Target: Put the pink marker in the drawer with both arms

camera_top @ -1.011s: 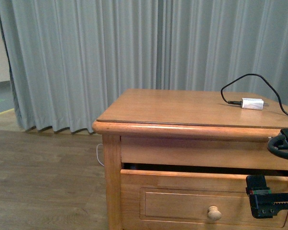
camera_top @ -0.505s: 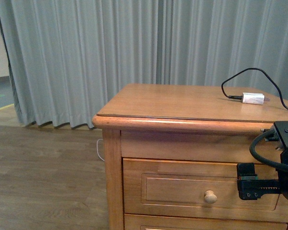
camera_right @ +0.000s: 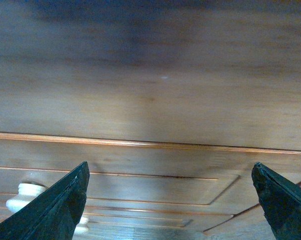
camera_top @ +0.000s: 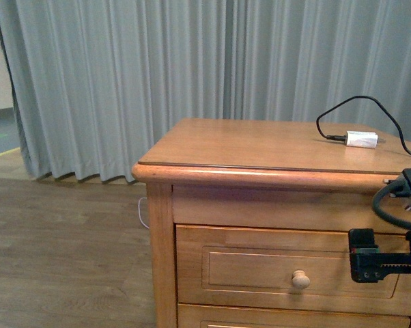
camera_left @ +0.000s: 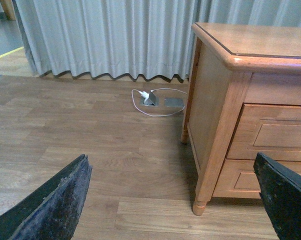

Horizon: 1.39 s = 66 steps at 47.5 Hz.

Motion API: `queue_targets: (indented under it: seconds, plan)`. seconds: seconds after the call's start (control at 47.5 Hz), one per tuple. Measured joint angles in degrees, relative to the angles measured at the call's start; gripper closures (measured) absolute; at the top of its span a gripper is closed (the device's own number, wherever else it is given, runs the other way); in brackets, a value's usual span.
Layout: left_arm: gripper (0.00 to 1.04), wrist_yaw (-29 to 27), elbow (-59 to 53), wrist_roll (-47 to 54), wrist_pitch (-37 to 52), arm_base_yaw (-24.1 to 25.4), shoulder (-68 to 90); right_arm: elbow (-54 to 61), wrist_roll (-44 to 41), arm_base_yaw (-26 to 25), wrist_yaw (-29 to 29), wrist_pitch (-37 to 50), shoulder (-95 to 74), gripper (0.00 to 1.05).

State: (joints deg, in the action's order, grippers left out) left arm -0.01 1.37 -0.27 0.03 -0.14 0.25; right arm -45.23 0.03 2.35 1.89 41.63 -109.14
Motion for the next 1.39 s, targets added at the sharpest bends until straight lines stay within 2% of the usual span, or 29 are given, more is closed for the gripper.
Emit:
queue_targets:
  seconds: [0.168,0.337,0.442,0.674,0.842,1.074,1.179,1.221,1.347,1.389]
  plan:
    - [0.06,0.0,0.0,0.0,0.0,0.0,0.0,1.4,-0.5,-2.5,-4.1,-10.8,9.4,0.08]
    - [0.06,0.0,0.0,0.0,0.0,0.0,0.0,5.6,-3.6,-4.9,-7.6,-22.2,26.6,0.08]
    - [0.06,0.0,0.0,0.0,0.0,0.0,0.0,7.3,-4.9,-6.9,-11.5,-33.0,40.9,0.08]
    - [0.06,0.0,0.0,0.0,0.0,0.0,0.0,10.6,-6.0,-10.2,-16.9,-47.2,61.1,0.08]
    - [0.06,0.0,0.0,0.0,0.0,0.0,0.0,13.9,-4.3,-13.0,-15.4,-49.5,69.9,0.08]
    - [0.06,0.0,0.0,0.0,0.0,0.0,0.0,14.6,-3.7,-13.0,-15.0,-48.7,70.2,0.09]
    - [0.06,0.0,0.0,0.0,0.0,0.0,0.0,22.0,-1.6,-11.6,-10.5,-33.0,73.4,0.26]
    - [0.06,0.0,0.0,0.0,0.0,0.0,0.0,25.4,-1.1,-10.6,-9.6,-28.1,75.4,0.37]
    - [0.06,0.0,0.0,0.0,0.0,0.0,0.0,31.5,-0.7,-8.3,-7.4,-26.1,79.4,0.67]
    - [0.06,0.0,0.0,0.0,0.0,0.0,0.0,32.9,-0.6,-5.8,-3.4,-26.1,80.5,0.76]
